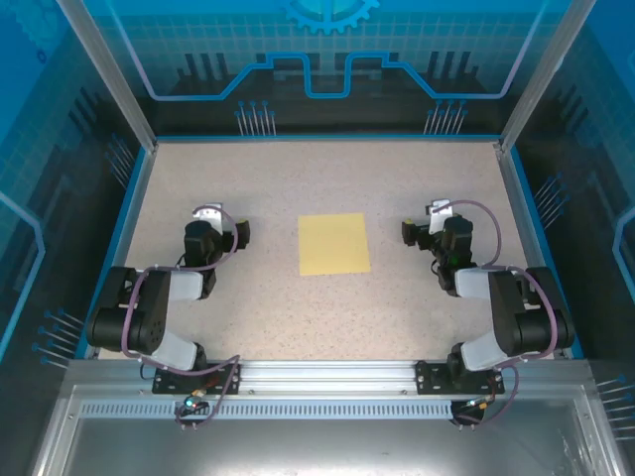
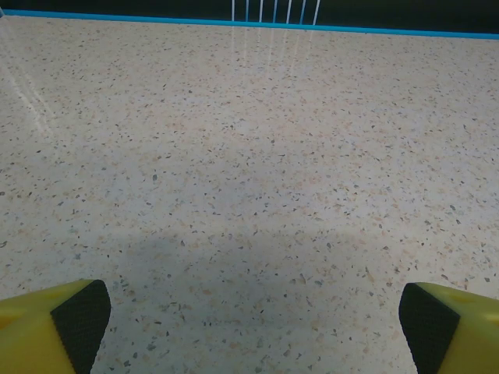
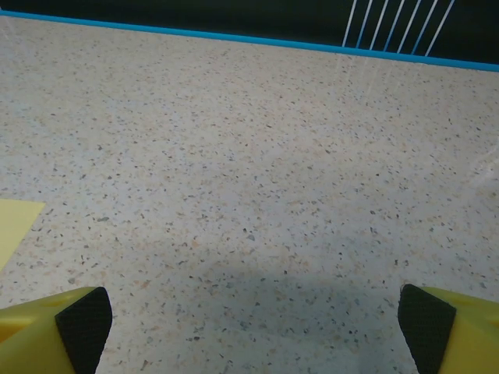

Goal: Fold a paper plane with a square sheet of paper (pick it up from the middle)
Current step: Move the square sheet of paper to the center of the table.

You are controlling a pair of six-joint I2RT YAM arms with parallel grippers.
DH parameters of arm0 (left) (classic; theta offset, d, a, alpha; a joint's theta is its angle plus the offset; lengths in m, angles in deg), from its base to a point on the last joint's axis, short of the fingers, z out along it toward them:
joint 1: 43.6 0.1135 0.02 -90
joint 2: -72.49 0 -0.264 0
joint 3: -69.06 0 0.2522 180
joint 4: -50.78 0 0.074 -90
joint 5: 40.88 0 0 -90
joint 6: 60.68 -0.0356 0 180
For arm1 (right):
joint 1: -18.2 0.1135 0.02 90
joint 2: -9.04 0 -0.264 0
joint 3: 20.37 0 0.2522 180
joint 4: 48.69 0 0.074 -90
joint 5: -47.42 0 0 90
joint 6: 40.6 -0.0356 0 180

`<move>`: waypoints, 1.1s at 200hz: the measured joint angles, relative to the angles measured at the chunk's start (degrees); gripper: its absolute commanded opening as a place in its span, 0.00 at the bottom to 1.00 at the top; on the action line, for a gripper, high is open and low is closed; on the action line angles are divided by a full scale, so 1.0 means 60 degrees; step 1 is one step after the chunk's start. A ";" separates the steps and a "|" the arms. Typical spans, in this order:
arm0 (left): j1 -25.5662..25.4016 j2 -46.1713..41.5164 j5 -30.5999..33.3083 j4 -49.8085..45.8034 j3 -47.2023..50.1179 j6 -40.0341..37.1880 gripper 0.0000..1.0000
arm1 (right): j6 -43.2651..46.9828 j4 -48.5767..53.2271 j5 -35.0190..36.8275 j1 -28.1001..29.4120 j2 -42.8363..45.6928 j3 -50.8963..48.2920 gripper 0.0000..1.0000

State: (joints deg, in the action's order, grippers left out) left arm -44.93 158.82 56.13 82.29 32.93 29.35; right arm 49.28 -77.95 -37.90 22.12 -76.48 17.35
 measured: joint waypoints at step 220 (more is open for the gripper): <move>0.0018 -0.2466 0.0219 -0.2641 -0.0645 0.0506 0.99 | -0.0987 0.4175 0.1133 -0.0007 0.2277 0.1905 0.99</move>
State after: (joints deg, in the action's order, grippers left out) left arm -44.82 144.02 57.44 66.45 29.06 32.39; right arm 43.35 -52.90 -31.10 22.08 -62.82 28.78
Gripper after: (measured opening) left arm 0.988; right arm 0.992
